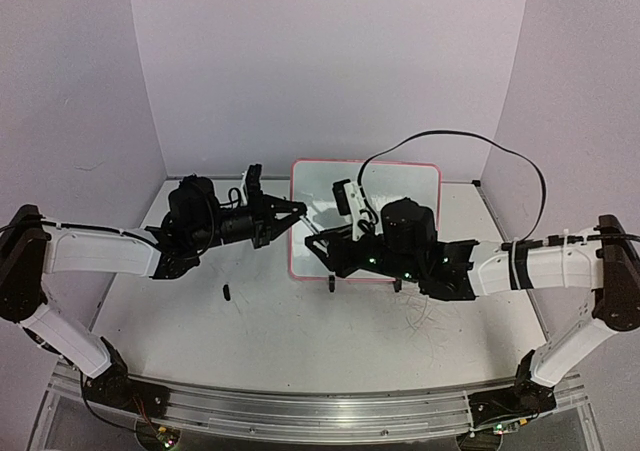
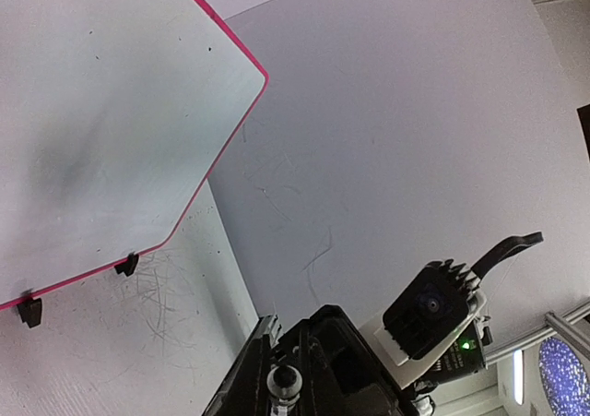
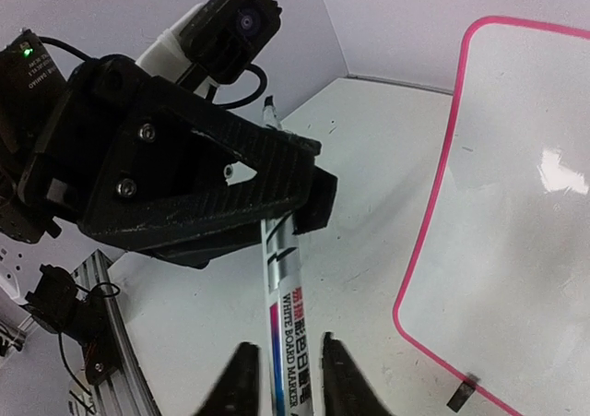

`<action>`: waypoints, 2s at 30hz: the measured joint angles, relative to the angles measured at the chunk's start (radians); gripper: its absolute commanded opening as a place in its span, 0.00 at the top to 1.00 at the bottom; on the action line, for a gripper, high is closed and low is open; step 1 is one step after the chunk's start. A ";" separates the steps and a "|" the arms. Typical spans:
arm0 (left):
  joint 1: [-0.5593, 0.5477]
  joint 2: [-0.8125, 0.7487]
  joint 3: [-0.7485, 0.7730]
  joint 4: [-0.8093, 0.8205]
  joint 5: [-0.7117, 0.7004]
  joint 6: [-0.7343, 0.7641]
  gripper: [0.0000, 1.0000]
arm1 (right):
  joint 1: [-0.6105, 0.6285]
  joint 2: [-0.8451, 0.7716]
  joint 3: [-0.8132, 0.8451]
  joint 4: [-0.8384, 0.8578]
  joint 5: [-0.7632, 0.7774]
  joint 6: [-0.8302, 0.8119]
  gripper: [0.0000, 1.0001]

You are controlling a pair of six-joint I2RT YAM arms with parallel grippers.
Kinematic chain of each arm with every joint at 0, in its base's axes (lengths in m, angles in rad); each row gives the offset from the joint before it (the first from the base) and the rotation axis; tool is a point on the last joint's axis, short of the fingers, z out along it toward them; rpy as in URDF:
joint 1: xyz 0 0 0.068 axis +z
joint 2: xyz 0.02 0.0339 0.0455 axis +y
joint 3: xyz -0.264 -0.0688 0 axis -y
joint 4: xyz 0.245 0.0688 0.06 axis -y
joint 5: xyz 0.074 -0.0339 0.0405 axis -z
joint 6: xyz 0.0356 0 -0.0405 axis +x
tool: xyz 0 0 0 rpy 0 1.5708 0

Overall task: Write a sentence on the whiteboard
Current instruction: Pass from the right arm to the left, then pass from the left arm to the right

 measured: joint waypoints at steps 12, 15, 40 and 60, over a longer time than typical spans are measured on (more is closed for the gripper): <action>0.000 0.008 0.023 0.160 -0.104 -0.069 1.00 | -0.070 -0.095 -0.057 0.181 -0.030 0.344 0.20; 0.000 0.038 0.023 0.256 -0.112 -0.125 1.00 | -0.085 -0.077 -0.058 0.276 -0.080 0.410 0.29; -0.022 0.121 0.023 0.455 -0.209 -0.265 1.00 | -0.092 0.111 0.044 0.517 -0.060 0.476 0.77; -0.037 0.153 0.023 0.499 -0.243 -0.288 1.00 | -0.094 0.159 0.076 0.567 -0.014 0.478 0.81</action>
